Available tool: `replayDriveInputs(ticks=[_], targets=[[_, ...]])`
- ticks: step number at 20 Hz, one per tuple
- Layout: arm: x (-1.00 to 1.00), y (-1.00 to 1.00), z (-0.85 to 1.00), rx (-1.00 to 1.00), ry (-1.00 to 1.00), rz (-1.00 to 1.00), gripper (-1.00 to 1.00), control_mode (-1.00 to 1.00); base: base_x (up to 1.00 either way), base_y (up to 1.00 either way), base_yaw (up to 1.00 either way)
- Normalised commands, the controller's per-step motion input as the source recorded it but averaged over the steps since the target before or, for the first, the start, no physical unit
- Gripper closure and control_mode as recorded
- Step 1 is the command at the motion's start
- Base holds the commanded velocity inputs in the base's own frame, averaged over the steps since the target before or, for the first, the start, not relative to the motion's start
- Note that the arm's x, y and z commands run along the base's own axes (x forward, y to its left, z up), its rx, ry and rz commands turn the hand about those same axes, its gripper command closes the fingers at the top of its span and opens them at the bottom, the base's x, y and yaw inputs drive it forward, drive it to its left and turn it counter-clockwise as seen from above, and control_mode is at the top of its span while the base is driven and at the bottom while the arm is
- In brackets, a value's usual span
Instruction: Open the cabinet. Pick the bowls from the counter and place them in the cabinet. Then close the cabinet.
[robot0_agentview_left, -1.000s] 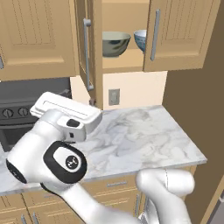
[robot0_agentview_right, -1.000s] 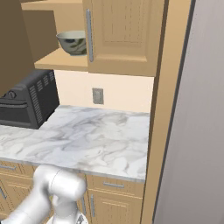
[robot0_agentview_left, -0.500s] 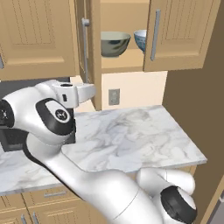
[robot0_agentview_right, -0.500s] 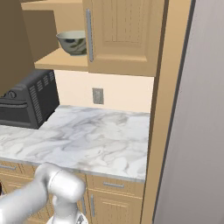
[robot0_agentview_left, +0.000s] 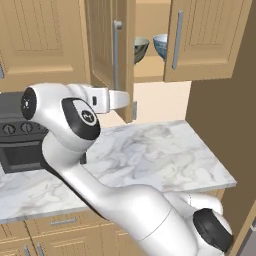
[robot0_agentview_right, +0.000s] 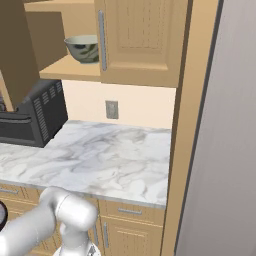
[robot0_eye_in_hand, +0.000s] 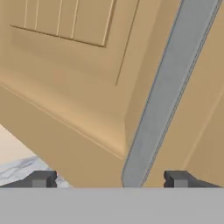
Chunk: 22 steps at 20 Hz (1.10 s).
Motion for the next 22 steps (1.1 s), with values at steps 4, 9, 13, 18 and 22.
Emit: replayDriveInputs(ticks=[4, 9, 13, 18, 22], targets=[[0.29, -1.00, -0.84, 0.00, -0.18, 0.25, -1.00, -1.00, 0.00, 0.00, 0.00], [0.77, -1.00, -0.65, 0.02, -0.10, 0.20, -1.00, -1.00, 0.00, 0.00, 0.00], [1.00, -1.00, 0.04, 0.28, 0.19, -0.03, -1.00, -1.00, 0.00, 0.00, 0.00], [1.00, -0.59, 0.64, 0.33, 0.30, -0.24, -1.00, -1.00, 0.00, 0.00, 0.00], [1.00, -0.41, 0.76, 0.28, 0.27, -0.34, -1.00, -1.00, 0.00, 0.00, 0.00]])
